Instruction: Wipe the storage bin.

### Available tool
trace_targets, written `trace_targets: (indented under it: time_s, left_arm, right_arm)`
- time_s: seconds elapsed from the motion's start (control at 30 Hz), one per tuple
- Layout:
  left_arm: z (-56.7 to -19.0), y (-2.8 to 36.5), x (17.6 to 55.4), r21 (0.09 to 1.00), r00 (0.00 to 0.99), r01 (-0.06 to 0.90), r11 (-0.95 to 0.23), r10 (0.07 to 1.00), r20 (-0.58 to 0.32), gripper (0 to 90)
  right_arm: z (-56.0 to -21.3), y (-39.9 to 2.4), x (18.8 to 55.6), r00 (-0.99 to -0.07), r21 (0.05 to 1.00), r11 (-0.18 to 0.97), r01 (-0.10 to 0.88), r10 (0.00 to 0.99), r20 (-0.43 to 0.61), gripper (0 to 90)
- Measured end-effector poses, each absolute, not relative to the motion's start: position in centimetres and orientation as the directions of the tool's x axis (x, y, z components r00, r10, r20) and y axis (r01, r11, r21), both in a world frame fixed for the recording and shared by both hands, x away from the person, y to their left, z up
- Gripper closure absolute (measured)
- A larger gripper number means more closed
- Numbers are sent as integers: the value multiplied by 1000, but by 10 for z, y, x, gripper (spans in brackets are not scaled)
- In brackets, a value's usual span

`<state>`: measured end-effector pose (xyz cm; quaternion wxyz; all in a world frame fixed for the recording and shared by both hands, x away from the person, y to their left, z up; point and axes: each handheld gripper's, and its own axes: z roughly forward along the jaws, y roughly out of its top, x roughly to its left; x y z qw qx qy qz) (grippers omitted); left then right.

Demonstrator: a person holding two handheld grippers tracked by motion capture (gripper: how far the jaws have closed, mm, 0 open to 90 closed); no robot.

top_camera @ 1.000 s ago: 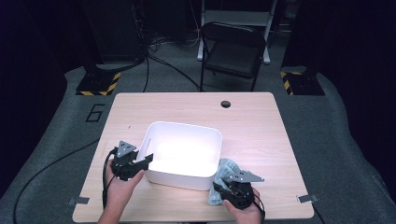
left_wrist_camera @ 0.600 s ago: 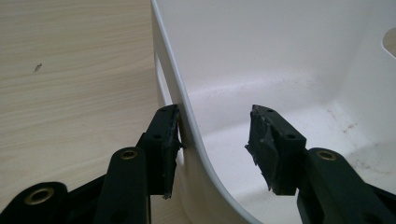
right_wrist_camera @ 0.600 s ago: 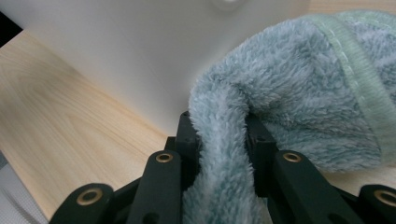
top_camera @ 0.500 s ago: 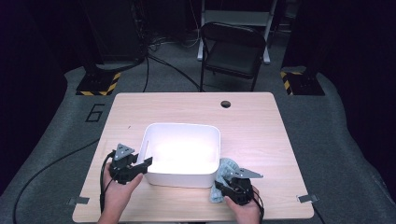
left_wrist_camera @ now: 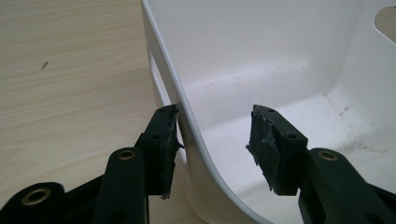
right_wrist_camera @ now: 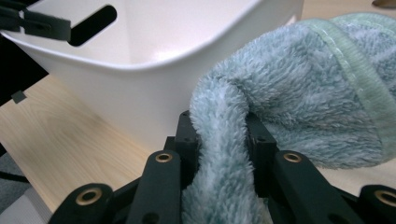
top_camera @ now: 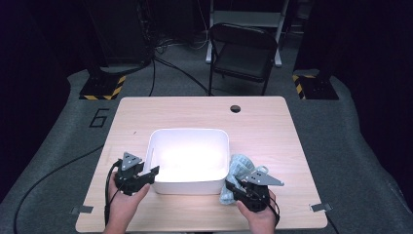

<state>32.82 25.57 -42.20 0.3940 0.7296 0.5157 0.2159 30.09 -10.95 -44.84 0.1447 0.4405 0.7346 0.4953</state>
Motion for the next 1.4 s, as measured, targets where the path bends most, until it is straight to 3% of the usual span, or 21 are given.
trace_targets:
  time_s: [0.47,1.13,1.4]
  left_arm:
    - [-422,252,326,793,372,590,-153,923,-99,499]
    - [-420,252,323,787,359,601,-138,927,-112,496]
    - [-419,251,320,783,366,603,-153,925,-101,502]
  right_arm:
    - [-446,-112,297,-566,872,122,475,801,196,715]
    - [-497,-99,312,-559,747,232,623,800,217,723]
    - [-500,-101,316,-538,737,199,646,803,255,718]
